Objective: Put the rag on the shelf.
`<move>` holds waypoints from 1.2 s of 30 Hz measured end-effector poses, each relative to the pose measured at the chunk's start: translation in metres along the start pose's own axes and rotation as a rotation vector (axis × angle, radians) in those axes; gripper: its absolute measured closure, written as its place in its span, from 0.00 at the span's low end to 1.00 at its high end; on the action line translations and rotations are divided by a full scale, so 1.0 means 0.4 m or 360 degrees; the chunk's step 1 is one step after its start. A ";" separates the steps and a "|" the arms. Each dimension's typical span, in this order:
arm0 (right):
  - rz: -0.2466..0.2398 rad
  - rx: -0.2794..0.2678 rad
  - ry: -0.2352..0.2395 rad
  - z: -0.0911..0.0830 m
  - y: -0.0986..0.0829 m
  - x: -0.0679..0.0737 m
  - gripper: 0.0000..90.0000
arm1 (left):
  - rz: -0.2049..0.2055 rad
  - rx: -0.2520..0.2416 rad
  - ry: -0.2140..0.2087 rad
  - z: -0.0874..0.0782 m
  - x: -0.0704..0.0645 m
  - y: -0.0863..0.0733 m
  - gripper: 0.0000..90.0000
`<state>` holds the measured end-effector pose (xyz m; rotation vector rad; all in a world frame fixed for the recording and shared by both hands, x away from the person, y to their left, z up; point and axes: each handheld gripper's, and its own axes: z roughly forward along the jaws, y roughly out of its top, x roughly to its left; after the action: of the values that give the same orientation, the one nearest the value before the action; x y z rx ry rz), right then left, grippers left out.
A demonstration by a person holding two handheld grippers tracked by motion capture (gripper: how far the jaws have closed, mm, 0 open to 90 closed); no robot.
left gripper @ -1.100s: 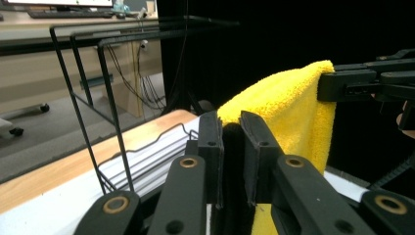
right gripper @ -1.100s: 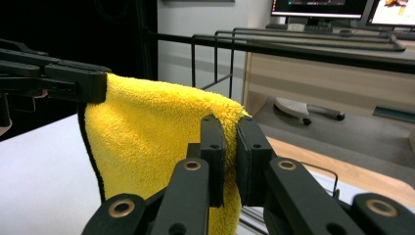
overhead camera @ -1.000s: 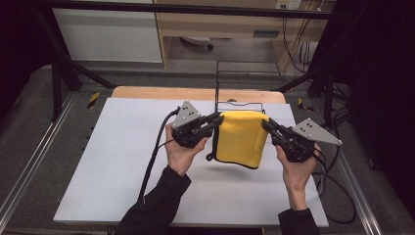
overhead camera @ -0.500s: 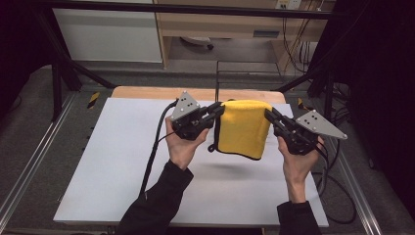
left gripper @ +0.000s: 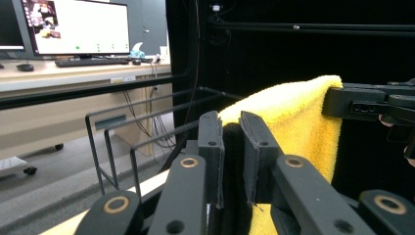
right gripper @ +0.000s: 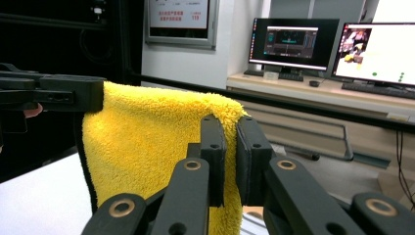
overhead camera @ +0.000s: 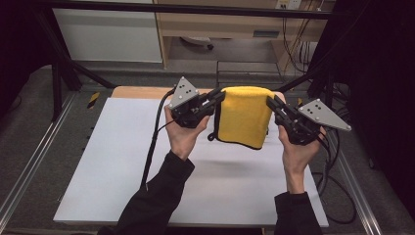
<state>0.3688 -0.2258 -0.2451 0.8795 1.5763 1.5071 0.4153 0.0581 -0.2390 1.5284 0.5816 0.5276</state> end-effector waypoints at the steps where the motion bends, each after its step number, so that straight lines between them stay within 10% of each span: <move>1: -0.0006 -0.0008 -0.0006 0.001 0.005 -0.001 0.93 | 0.0000 -0.0011 0.0001 0.002 0.001 0.006 0.89; 36: -0.0057 -0.0206 -0.0110 0.071 0.180 -0.060 0.93 | 0.0043 -0.0174 0.0059 0.069 0.030 0.193 0.89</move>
<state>0.4028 -0.2293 -0.1715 0.8171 1.4209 1.5195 0.4452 0.0437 -0.1633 1.4272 0.5529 0.6001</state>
